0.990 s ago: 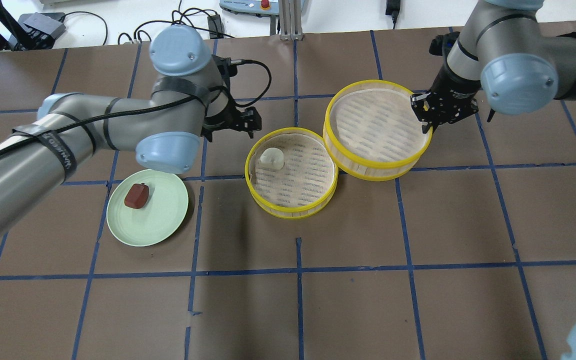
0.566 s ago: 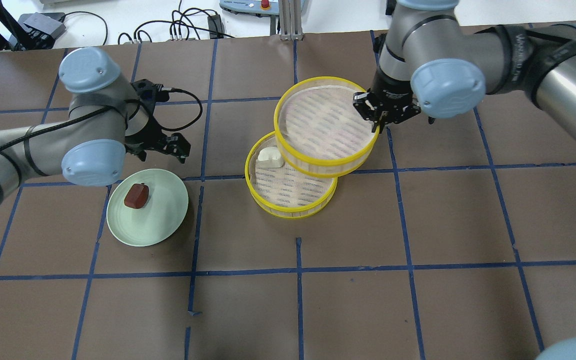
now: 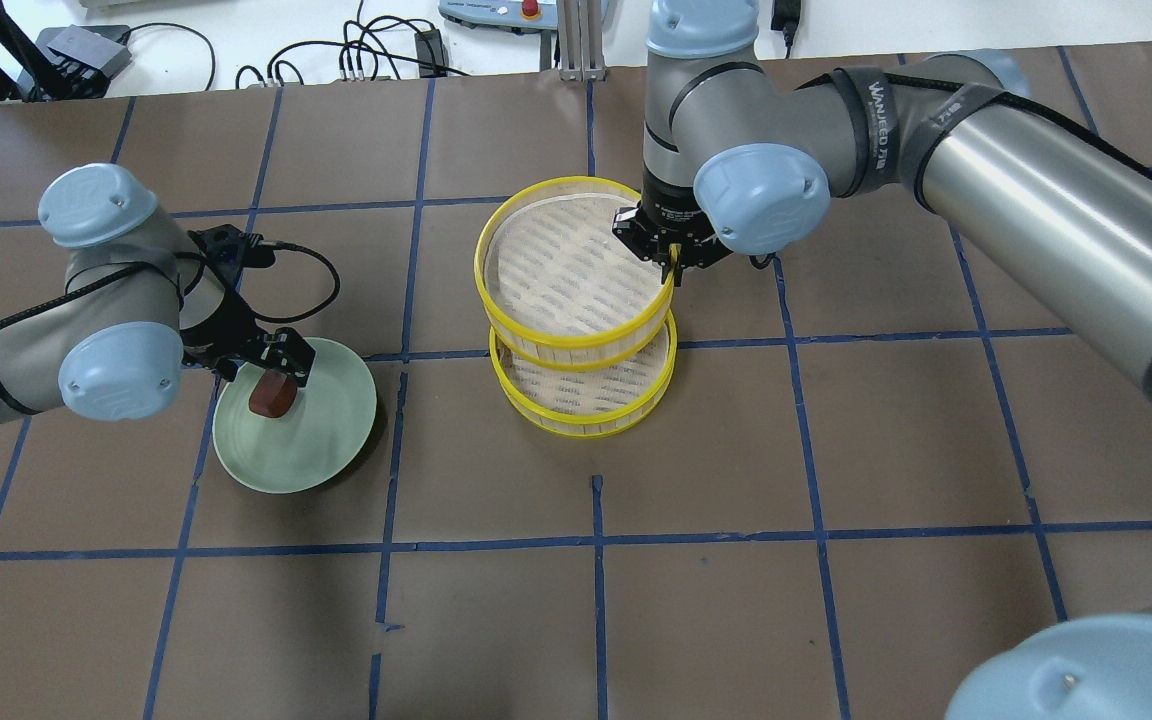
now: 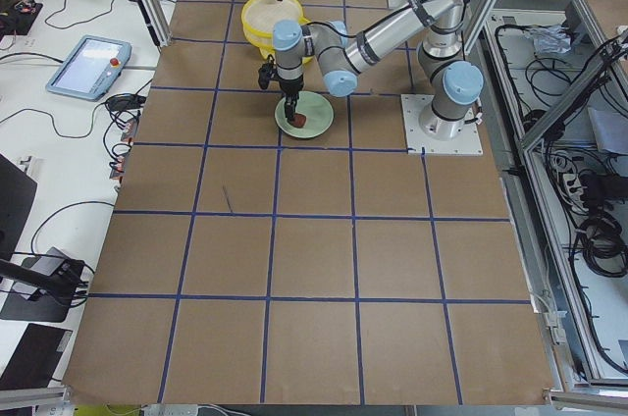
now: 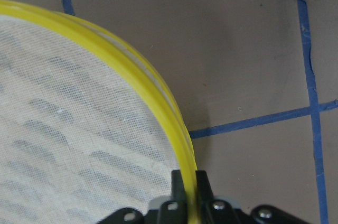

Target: Stack buns with steamer

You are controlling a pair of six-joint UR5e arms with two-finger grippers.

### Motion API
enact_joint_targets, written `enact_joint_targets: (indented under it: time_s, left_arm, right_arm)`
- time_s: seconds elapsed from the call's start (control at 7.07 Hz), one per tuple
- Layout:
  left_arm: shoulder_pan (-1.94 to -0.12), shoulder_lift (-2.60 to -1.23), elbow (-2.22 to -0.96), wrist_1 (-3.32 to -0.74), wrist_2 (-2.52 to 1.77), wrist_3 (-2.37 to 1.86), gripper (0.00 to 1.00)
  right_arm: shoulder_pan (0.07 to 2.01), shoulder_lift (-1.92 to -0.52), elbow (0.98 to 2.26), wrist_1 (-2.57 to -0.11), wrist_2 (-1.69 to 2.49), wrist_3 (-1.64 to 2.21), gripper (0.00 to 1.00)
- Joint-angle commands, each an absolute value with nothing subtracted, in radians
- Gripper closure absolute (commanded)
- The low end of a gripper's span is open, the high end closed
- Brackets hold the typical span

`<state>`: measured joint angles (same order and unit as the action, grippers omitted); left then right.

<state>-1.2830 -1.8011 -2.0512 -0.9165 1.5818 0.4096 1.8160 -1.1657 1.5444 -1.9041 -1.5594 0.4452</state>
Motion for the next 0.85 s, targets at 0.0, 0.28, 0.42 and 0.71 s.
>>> enact_joint_targets:
  time_s: [0.0, 0.28, 0.42, 0.71]
  left_arm:
    - [-1.250, -1.822, -2.072, -0.917, 1.568, 0.437, 0.56]
    - [-1.250, -1.844, -2.080, -0.922, 1.484, 0.431, 0.78]
    - [-1.250, -1.835, -2.065, -0.916, 1.482, 0.420, 0.90]
    - [-1.262, -1.775, -1.982, -0.940, 1.488, 0.402, 0.98]
  right_arm:
    - [1.824, -1.170, 1.578, -1.910, -1.560, 0.434, 0.86]
    - [1.836, -1.192, 1.609, -1.910, -1.562, 0.384, 0.86]
    - [1.835, -1.215, 1.635, -1.936, -1.562, 0.361, 0.86]
    - [1.833, -1.230, 1.674, -1.976, -1.560, 0.293, 0.86]
